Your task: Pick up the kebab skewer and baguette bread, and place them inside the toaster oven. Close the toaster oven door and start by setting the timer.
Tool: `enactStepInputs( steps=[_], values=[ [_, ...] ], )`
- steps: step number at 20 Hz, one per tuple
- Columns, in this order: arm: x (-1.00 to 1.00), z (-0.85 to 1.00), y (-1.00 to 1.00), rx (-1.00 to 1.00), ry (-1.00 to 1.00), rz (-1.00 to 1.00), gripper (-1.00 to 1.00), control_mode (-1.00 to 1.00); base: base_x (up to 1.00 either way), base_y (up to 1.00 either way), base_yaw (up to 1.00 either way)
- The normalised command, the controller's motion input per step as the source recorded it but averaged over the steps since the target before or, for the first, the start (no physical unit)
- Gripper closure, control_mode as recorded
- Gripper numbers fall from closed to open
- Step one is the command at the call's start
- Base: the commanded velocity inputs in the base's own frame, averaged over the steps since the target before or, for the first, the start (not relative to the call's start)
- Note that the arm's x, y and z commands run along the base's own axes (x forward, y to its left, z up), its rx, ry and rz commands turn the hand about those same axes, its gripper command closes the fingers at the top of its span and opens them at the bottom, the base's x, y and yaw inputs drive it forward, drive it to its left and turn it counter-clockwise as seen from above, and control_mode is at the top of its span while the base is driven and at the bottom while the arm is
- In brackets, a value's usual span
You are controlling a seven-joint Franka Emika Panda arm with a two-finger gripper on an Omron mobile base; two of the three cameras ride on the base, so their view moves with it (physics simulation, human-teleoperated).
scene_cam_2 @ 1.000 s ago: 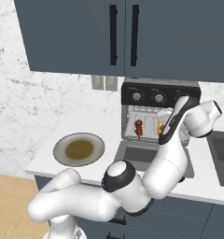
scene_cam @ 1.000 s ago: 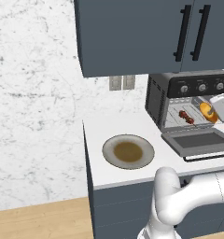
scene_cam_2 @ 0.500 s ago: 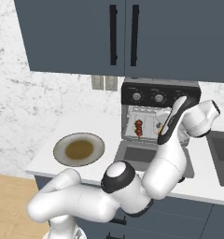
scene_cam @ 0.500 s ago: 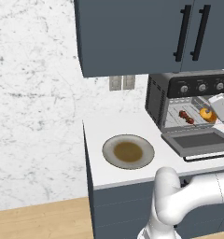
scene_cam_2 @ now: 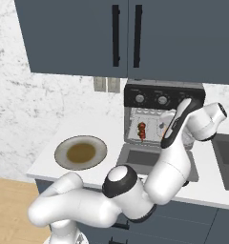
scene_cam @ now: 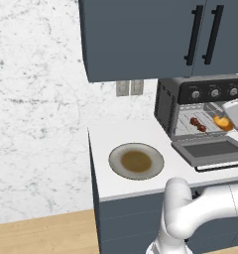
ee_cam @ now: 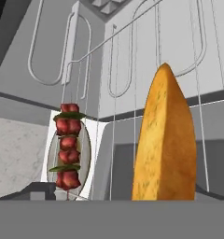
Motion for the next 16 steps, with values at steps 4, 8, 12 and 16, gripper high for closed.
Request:
enactStepInputs(
  steps=[4,8,12,16],
  values=[
    [0.0,0.18,-0.19,0.0,0.0,-0.03,-1.0,-1.0,0.0,0.0,0.0],
    [0.0,0.24,-0.09,-0.03,0.0,-0.04,-1.0,-1.0,0.0,0.0,0.0],
    [-0.04,0.2,0.0,-0.09,0.0,-0.06,-1.0,-1.0,0.0,0.0,0.0],
    [-0.01,0.0,0.0,-0.12,0.0,-0.06,-1.0,-1.0,0.0,0.0,0.0]
  ],
)
